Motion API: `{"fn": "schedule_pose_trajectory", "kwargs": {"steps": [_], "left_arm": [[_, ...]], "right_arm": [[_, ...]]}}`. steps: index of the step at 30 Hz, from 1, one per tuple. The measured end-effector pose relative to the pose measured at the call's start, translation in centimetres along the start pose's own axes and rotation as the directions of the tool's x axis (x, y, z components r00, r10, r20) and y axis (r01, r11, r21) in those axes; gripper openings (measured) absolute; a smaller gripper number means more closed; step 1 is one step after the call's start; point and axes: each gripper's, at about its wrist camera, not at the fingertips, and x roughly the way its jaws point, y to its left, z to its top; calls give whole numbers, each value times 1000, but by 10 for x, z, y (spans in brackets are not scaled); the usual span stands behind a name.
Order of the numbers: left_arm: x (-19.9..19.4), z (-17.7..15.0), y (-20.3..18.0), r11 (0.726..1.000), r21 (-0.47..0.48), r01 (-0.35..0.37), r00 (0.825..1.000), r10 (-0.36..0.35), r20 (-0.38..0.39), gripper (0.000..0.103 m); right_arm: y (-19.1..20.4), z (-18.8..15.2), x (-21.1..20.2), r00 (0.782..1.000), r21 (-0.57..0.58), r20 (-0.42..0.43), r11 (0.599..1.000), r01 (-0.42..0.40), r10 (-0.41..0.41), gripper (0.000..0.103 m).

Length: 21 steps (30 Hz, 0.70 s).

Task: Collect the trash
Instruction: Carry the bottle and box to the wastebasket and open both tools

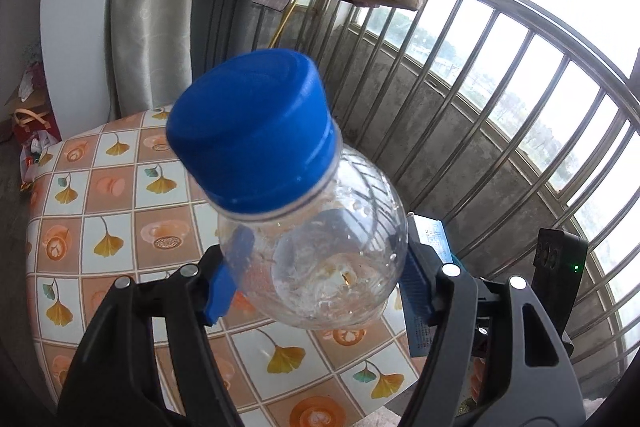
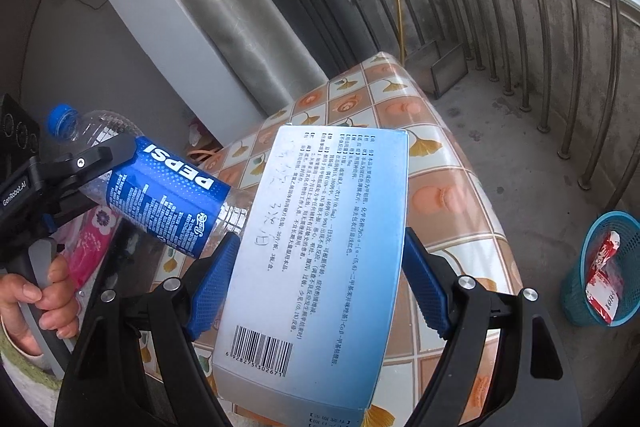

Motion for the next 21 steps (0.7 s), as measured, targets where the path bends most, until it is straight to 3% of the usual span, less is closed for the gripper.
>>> {"fn": "schedule_pose_trajectory", "kwargs": {"steps": [6, 12, 16, 21], "left_arm": [[24, 17, -50, 994, 68, 81, 997, -81, -7, 65], [69, 26, -123, 967, 144, 210, 978, -205, -48, 65], [113, 17, -182, 931, 196, 309, 949, -290, -120, 64], [192, -8, -256, 879, 221, 422, 892, -359, -274, 65]], "right_arm": [[-42, 6, -39, 995, 80, 70, 995, 65, -71, 78], [-120, 1, -95, 965, 235, 155, 957, 173, -212, 78], [-192, -12, -127, 930, 388, 152, 886, 255, -334, 78], [-274, -41, -150, 899, 562, 106, 771, 299, -426, 78]]}}
